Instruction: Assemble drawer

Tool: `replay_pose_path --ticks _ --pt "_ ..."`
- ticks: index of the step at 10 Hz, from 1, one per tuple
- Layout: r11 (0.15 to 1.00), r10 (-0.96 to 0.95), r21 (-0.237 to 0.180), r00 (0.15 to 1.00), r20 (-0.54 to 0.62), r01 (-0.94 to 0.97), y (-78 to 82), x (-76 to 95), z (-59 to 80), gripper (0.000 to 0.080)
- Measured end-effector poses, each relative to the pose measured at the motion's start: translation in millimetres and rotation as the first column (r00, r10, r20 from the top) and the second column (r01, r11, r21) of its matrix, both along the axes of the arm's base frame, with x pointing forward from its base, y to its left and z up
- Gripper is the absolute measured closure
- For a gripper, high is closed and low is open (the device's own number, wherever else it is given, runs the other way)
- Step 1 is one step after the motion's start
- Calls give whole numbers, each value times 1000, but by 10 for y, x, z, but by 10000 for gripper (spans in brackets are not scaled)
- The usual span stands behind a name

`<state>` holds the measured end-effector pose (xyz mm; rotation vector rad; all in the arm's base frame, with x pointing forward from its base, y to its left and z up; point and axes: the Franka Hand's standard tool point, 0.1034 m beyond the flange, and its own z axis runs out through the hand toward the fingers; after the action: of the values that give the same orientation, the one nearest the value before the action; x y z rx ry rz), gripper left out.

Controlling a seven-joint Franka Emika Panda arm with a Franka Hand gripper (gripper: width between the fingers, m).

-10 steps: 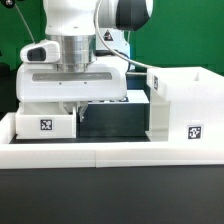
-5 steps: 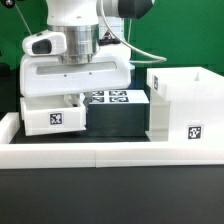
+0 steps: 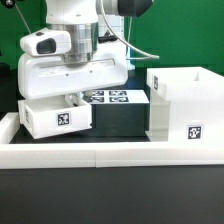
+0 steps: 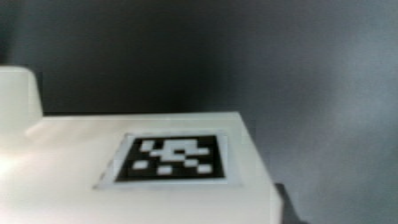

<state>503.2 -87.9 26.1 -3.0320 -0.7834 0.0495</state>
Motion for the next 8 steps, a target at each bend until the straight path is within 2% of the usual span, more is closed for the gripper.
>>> replay_pose_path --ticks 1,2,5,8 --pt "986 164 -7 986 4 -164 -11 2 -28 758" --pt "979 204 -8 979 -1 -204 68 26 -25 758" --pt "881 472 -15 881 -25 -472 181 138 -17 758" --pt "777 629 -10 777 -32 -630 145 141 -16 758"
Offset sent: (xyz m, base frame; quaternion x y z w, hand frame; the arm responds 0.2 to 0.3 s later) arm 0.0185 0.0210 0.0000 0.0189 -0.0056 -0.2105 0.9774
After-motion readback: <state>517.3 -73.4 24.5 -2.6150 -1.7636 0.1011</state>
